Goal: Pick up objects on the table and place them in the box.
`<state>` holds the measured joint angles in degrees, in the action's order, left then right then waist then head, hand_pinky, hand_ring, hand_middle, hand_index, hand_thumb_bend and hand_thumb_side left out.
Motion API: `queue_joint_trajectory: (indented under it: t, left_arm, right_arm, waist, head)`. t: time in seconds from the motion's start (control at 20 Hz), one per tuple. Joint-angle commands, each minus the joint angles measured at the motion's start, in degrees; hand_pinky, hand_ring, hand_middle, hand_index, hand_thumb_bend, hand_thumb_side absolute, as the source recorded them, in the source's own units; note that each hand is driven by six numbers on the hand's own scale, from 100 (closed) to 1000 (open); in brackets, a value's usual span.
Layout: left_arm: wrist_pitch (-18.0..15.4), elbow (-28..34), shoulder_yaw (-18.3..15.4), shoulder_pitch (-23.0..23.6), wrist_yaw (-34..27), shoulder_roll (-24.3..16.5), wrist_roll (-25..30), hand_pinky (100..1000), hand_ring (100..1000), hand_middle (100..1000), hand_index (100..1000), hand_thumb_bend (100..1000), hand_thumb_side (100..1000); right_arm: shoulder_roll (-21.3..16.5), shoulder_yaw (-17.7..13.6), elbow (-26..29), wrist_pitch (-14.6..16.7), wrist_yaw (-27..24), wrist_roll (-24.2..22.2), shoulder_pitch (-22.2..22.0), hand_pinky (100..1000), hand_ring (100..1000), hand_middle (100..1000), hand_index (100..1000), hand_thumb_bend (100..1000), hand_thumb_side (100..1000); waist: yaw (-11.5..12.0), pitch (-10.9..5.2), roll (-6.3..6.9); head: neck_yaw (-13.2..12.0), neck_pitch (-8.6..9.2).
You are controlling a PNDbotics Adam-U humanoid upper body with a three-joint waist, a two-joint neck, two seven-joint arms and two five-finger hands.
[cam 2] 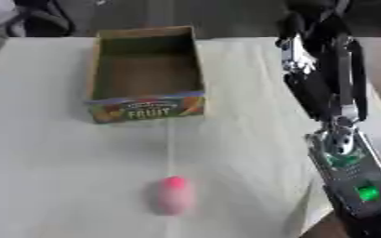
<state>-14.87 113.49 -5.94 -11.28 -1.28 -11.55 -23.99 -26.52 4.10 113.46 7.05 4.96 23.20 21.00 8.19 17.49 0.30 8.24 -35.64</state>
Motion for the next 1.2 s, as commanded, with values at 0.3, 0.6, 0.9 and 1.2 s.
queue_joint_trajectory:
  t: [0.3, 0.6, 0.9, 1.2]
  left_arm:
    - [-0.15, 1.1, -0.61, -0.51, -0.02, -0.73, -0.08, 618, 604, 592, 772, 100, 666]
    - [-0.08, 1.1, -0.55, -0.4, 0.02, -0.71, 0.02, 617, 604, 592, 772, 100, 666]
    - [-0.04, 1.1, -0.45, -0.22, 0.11, -0.71, 0.15, 617, 604, 592, 772, 100, 666]
    - [0.09, 1.1, -0.22, -0.01, 0.24, -0.96, 0.42, 616, 604, 591, 772, 100, 666]
  right_arm:
    - [-0.73, -0.54, 1.13, 0.05, 0.37, -0.12, 0.65, 553, 681, 538, 751, 136, 623]
    - [-2.13, -0.23, 1.13, -2.0, 4.14, -1.18, 1.45, 577, 717, 568, 765, 301, 687]
    - [-4.83, 1.32, 1.13, -5.96, 14.04, -6.36, 4.11, 602, 731, 573, 777, 452, 732]
    - [-8.76, 5.52, 1.13, -8.19, 17.69, -9.22, 7.33, 657, 752, 567, 784, 446, 622]
  waist:
    - [0.03, -1.01, 0.05]
    - [0.09, -0.97, -0.02]
    - [0.14, -0.91, -0.04]
    - [0.36, -0.8, -0.48]
  head:
    - [0.11, 0.29]
    - [-0.07, -1.11]
    - [-0.2, -2.96]
    - [0.32, -3.51]
